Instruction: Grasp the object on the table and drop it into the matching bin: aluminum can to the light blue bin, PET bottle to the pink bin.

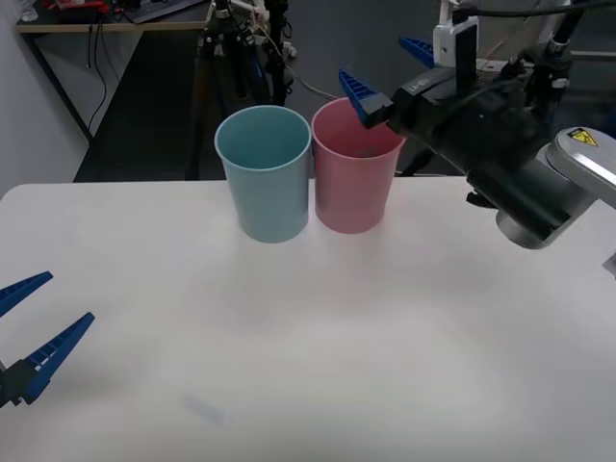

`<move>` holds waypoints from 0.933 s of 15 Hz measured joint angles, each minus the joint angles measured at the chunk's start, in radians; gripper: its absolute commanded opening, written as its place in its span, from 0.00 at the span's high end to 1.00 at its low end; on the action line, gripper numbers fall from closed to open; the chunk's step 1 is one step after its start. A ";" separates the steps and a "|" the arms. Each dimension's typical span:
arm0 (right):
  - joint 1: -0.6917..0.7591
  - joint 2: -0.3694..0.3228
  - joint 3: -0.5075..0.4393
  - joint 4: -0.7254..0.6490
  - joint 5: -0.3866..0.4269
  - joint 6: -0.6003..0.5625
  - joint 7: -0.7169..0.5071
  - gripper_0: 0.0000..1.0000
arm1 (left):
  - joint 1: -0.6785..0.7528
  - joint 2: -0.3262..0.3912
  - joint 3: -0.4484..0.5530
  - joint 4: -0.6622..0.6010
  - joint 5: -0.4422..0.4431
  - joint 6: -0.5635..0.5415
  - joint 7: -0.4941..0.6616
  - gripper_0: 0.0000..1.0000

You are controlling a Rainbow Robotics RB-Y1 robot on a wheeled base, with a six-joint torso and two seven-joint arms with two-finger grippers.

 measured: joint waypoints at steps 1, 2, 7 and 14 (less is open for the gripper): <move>0.042 -0.047 -0.008 -0.059 -0.051 0.000 0.051 0.00 | 0.000 0.000 0.000 0.000 0.000 0.000 0.000 0.00; 0.083 -0.085 -0.022 -0.113 -0.094 0.001 0.090 0.00 | 0.000 0.000 0.000 0.000 0.000 0.000 0.000 0.00; 0.356 -0.161 -0.186 -0.277 -0.172 -0.081 0.172 0.00 | 0.000 0.000 0.000 0.000 0.000 0.000 0.000 0.00; 0.663 -0.150 -0.376 -0.280 -0.114 -0.363 0.170 0.00 | 0.000 0.000 0.000 0.000 0.000 0.000 0.000 0.00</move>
